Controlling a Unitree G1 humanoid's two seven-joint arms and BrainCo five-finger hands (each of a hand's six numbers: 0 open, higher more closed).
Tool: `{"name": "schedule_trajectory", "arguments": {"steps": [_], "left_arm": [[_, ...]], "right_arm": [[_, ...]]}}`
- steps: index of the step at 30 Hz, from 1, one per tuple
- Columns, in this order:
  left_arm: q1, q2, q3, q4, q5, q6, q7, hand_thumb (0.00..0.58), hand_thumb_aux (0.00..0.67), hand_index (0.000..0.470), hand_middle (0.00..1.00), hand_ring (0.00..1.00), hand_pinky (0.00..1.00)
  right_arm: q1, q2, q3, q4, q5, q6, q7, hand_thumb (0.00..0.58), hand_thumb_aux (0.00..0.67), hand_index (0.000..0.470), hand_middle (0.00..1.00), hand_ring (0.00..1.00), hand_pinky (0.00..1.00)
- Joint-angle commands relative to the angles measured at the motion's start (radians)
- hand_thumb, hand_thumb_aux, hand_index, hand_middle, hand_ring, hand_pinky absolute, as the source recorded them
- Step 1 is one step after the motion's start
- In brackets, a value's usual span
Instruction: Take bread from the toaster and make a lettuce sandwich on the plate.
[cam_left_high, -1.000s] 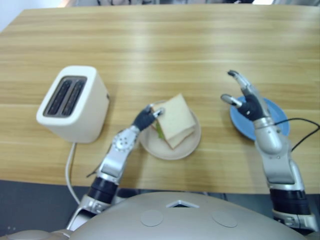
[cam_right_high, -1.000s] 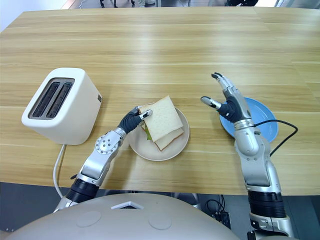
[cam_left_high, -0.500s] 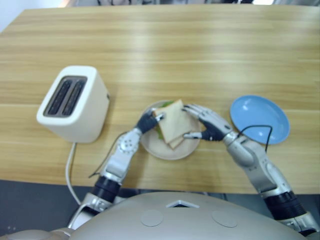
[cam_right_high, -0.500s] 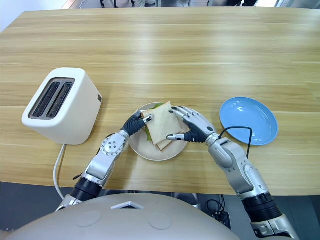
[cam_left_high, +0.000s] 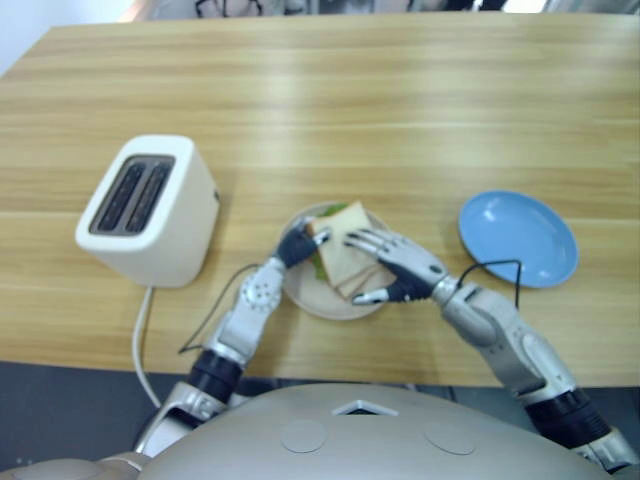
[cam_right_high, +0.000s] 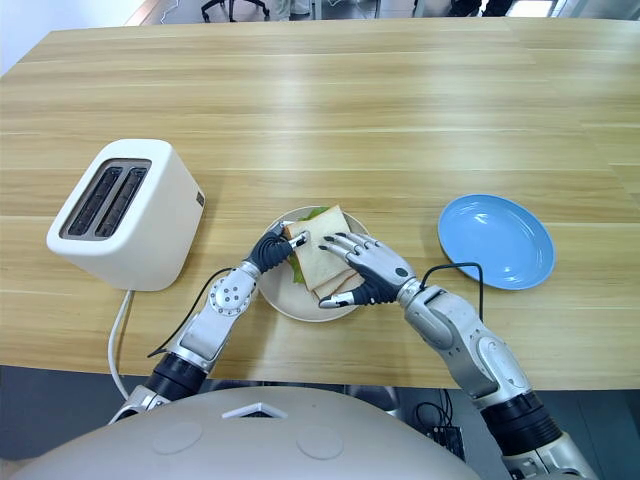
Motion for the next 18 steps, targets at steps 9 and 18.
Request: {"name": "schedule_trajectory", "arguments": {"steps": [9, 18], "left_arm": [[0.045, 0.022, -0.033, 0.035, 0.061, 0.038, -0.007, 0.580, 0.670, 0.460, 1.00, 1.00, 1.00], [0.027, 0.142, 0.069, -0.418, 0.275, -0.011, 0.094, 0.000, 0.000, 0.000, 0.00, 0.00, 0.00]], "right_arm": [[-0.002, 0.041, 0.195, 0.107, -0.155, -0.027, 0.035, 0.000, 0.000, 0.000, 0.00, 0.00, 0.00], [0.000, 0.022, 0.233, 0.177, -0.215, -0.017, 0.023, 0.000, 0.000, 0.000, 0.00, 0.00, 0.00]]}}
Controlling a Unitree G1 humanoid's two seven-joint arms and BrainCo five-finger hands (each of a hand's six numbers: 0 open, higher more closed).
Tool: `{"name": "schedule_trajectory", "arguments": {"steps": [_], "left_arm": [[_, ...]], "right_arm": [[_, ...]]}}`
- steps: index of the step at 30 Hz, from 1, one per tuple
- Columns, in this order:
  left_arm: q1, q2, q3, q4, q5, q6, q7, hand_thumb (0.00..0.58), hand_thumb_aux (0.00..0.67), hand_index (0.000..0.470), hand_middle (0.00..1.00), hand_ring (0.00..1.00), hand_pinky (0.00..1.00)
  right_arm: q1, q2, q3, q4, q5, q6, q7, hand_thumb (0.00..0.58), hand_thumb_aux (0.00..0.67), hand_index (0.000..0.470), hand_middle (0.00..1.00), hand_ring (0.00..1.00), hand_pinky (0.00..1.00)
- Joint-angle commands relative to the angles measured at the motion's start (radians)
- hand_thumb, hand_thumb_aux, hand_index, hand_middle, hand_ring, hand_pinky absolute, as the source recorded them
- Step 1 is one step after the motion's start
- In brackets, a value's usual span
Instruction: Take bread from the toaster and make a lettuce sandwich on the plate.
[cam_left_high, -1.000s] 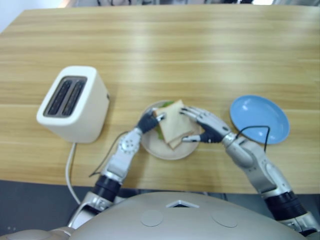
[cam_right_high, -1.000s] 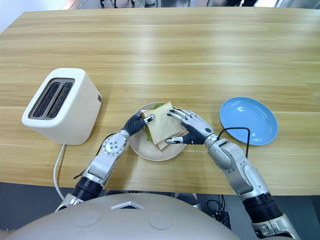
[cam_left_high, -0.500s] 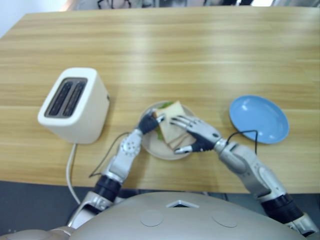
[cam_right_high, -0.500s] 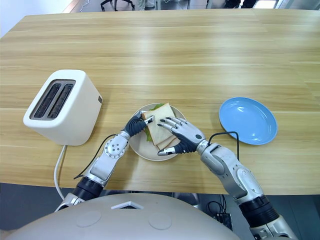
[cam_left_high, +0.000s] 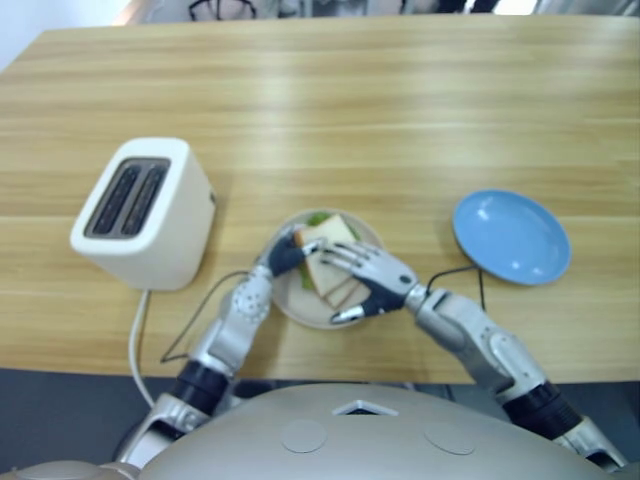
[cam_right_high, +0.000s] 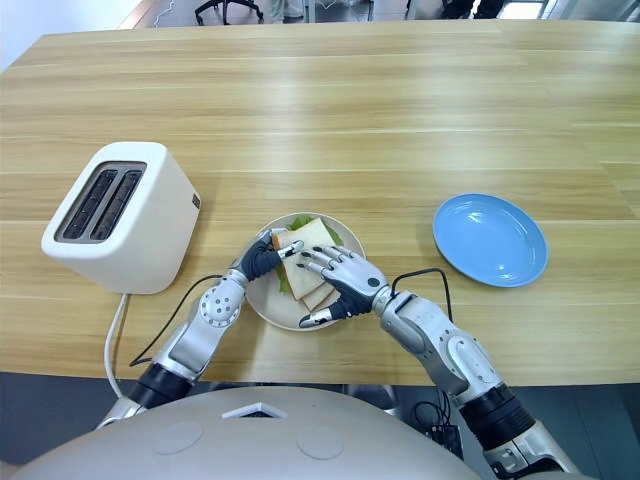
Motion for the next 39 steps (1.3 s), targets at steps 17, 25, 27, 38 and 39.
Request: {"name": "schedule_trajectory", "arguments": {"steps": [17, 25, 27, 38, 39], "left_arm": [[0.054, 0.152, 0.356, -0.233, -0.131, -0.155, -0.028, 0.000, 0.000, 0.000, 0.00, 0.00, 0.00], [0.104, 0.165, 0.330, -0.211, -0.169, -0.245, -0.064, 0.000, 0.000, 0.000, 0.00, 0.00, 0.00], [0.118, 0.195, 0.336, -0.234, -0.181, -0.272, -0.098, 0.000, 0.000, 0.000, 0.00, 0.00, 0.00], [0.337, 0.591, 0.442, -0.358, -0.449, -0.186, -0.597, 0.580, 0.670, 0.460, 1.00, 1.00, 1.00], [0.363, 0.623, 0.430, -0.364, -0.479, -0.162, -0.658, 0.580, 0.670, 0.460, 1.00, 1.00, 1.00]], "right_arm": [[0.027, 0.008, -0.110, -0.106, 0.282, -0.048, -0.067, 0.000, 0.000, 0.000, 0.00, 0.00, 0.00], [-0.021, 0.056, -0.444, -0.420, 0.767, 0.137, 0.016, 0.000, 0.000, 0.000, 0.00, 0.00, 0.00], [-0.005, 0.010, -0.492, -0.435, 0.765, 0.163, 0.064, 0.000, 0.000, 0.000, 0.00, 0.00, 0.00], [0.438, -0.329, -0.586, -0.370, 0.796, 0.135, 0.449, 0.580, 0.670, 0.460, 1.00, 1.00, 1.00], [0.446, -0.332, -0.579, -0.374, 0.801, 0.140, 0.466, 0.580, 0.670, 0.460, 1.00, 1.00, 1.00]]}}
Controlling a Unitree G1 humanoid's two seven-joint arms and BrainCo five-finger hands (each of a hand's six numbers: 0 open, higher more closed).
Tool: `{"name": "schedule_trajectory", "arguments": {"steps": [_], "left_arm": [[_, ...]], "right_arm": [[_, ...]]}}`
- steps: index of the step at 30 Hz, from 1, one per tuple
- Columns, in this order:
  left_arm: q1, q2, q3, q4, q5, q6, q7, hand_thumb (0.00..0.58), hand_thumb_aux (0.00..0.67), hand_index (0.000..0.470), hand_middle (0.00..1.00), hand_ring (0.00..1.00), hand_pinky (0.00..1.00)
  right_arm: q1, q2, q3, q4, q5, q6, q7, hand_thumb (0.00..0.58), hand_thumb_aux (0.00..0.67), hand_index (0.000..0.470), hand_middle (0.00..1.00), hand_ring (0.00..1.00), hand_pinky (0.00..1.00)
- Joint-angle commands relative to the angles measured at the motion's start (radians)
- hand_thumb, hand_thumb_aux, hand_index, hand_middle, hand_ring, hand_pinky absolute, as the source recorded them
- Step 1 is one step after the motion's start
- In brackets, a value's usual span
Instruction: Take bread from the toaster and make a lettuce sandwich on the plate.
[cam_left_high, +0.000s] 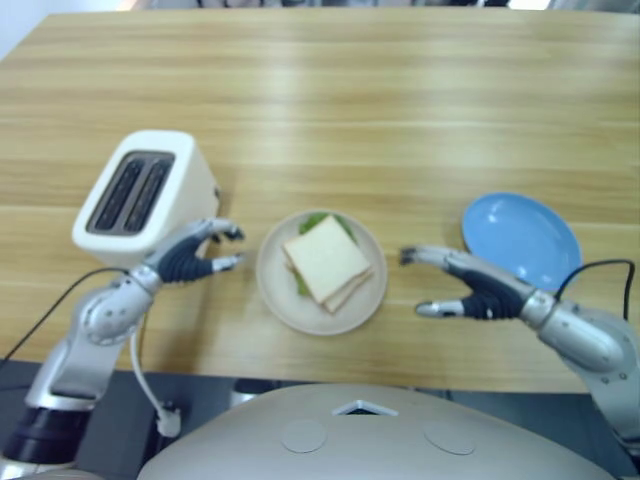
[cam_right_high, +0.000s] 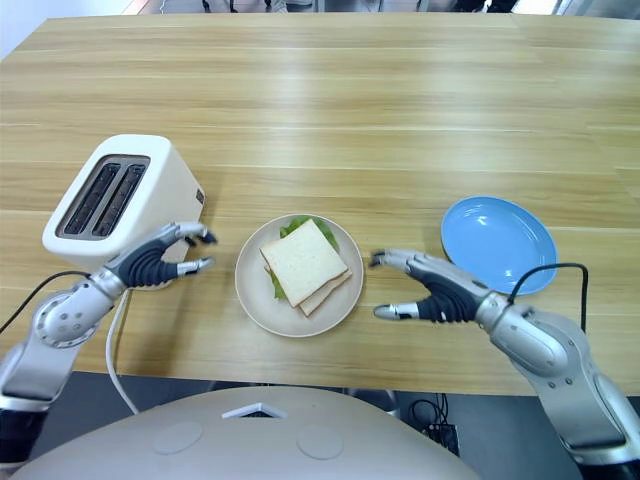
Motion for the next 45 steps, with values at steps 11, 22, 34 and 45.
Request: {"name": "schedule_trajectory", "arguments": {"steps": [11, 22, 34, 45], "left_arm": [[-0.071, 0.080, -0.300, 0.121, 0.016, 0.152, -0.375, 0.580, 0.670, 0.460, 1.00, 1.00, 1.00], [-0.347, -0.082, -0.526, 0.369, 0.176, 0.130, -0.393, 0.580, 0.670, 0.460, 1.00, 1.00, 1.00], [-0.617, -0.273, -0.506, 0.692, 0.243, 0.003, -0.138, 0.566, 0.565, 0.388, 1.00, 1.00, 1.00], [-0.699, -0.344, -0.395, 0.775, 0.220, -0.029, 0.121, 0.000, 0.000, 0.000, 0.00, 0.00, 0.00]], "right_arm": [[-0.117, 0.020, 0.229, 0.031, -0.068, 0.068, 0.157, 0.580, 0.670, 0.460, 1.00, 1.00, 1.00], [-0.307, 0.049, 0.459, 0.311, -0.161, 0.039, 0.243, 0.580, 0.670, 0.460, 1.00, 1.00, 1.00], [-0.582, 0.254, 0.359, 0.711, -0.101, -0.028, 0.009, 0.580, 0.670, 0.460, 1.00, 1.00, 1.00], [-0.640, 0.334, 0.268, 0.766, -0.092, -0.055, -0.195, 0.580, 0.670, 0.460, 1.00, 1.00, 1.00]]}}
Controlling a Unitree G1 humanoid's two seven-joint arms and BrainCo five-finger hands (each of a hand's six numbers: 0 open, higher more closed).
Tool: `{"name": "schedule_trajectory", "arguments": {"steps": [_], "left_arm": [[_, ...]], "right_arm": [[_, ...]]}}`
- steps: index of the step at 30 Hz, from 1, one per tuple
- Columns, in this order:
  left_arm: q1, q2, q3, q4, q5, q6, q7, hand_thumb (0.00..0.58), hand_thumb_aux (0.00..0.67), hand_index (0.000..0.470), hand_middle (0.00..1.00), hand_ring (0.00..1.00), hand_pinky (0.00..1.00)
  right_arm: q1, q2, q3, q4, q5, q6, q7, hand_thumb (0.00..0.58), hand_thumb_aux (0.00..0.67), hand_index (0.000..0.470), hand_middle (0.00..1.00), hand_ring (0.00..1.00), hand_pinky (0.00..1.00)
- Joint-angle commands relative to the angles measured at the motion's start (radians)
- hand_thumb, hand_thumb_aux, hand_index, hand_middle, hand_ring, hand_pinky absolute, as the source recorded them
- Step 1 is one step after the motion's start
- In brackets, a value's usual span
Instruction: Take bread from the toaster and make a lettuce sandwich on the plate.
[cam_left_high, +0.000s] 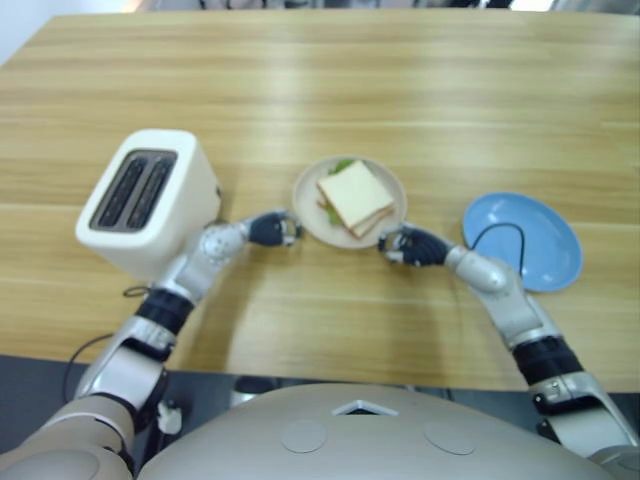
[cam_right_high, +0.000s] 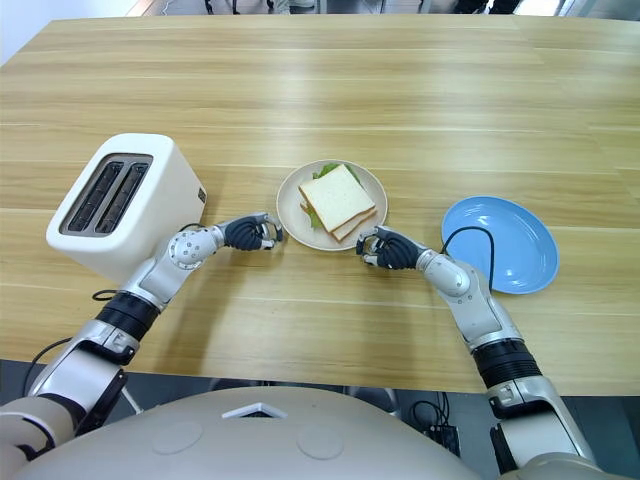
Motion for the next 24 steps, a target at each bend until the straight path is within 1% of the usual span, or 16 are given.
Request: {"name": "schedule_trajectory", "arguments": {"steps": [1, 2, 3, 6, 9, 13, 17, 20, 24], "left_arm": [[0.011, -0.005, 0.056, -0.024, -0.023, 0.015, 0.046, 0.000, 0.000, 0.000, 0.00, 0.00, 0.00], [0.022, -0.009, 0.078, -0.049, -0.044, 0.030, 0.049, 0.000, 0.000, 0.000, 0.00, 0.00, 0.00], [0.039, -0.019, 0.108, -0.081, -0.076, 0.051, 0.055, 0.000, 0.000, 0.000, 0.00, 0.00, 0.00], [0.110, -0.094, 0.209, -0.186, -0.227, 0.131, 0.065, 0.000, 0.000, 0.000, 0.00, 0.00, 0.00], [0.200, -0.206, 0.303, -0.284, -0.389, 0.204, 0.089, 0.000, 0.000, 0.000, 0.00, 0.00, 0.00], [0.286, -0.340, 0.387, -0.310, -0.494, 0.135, 0.181, 0.000, 0.000, 0.000, 0.00, 0.00, 0.00], [0.313, -0.424, 0.431, -0.229, -0.509, 0.031, 0.251, 0.000, 0.000, 0.000, 0.00, 0.00, 0.00], [0.297, -0.456, 0.448, -0.133, -0.509, -0.044, 0.273, 0.000, 0.000, 0.000, 0.00, 0.00, 0.00], [0.255, -0.461, 0.445, 0.000, -0.466, -0.166, 0.304, 0.000, 0.000, 0.000, 0.00, 0.00, 0.00]], "right_arm": [[-0.001, 0.015, -0.073, -0.028, 0.020, 0.020, -0.075, 0.580, 0.670, 0.460, 1.00, 1.00, 1.00], [0.002, 0.024, -0.095, -0.044, 0.028, 0.032, -0.096, 0.580, 0.670, 0.460, 1.00, 1.00, 1.00], [0.004, 0.037, -0.121, -0.059, 0.049, 0.052, -0.115, 0.000, 0.000, 0.000, 0.00, 0.00, 0.00], [0.029, 0.107, -0.200, -0.119, 0.163, 0.140, -0.139, 0.000, 0.000, 0.000, 0.00, 0.00, 0.00], [0.071, 0.197, -0.248, -0.186, 0.231, 0.172, -0.188, 0.000, 0.000, 0.000, 0.00, 0.00, 0.00], [0.121, 0.324, -0.273, -0.221, 0.276, 0.150, -0.270, 0.000, 0.000, 0.000, 0.00, 0.00, 0.00], [0.120, 0.417, -0.296, -0.144, 0.268, 0.082, -0.363, 0.000, 0.000, 0.000, 0.00, 0.00, 0.00], [0.094, 0.453, -0.304, -0.026, 0.251, -0.014, -0.417, 0.000, 0.000, 0.000, 0.00, 0.00, 0.00], [0.049, 0.477, -0.303, 0.168, 0.223, -0.152, -0.472, 0.000, 0.000, 0.000, 0.00, 0.00, 0.00]]}}
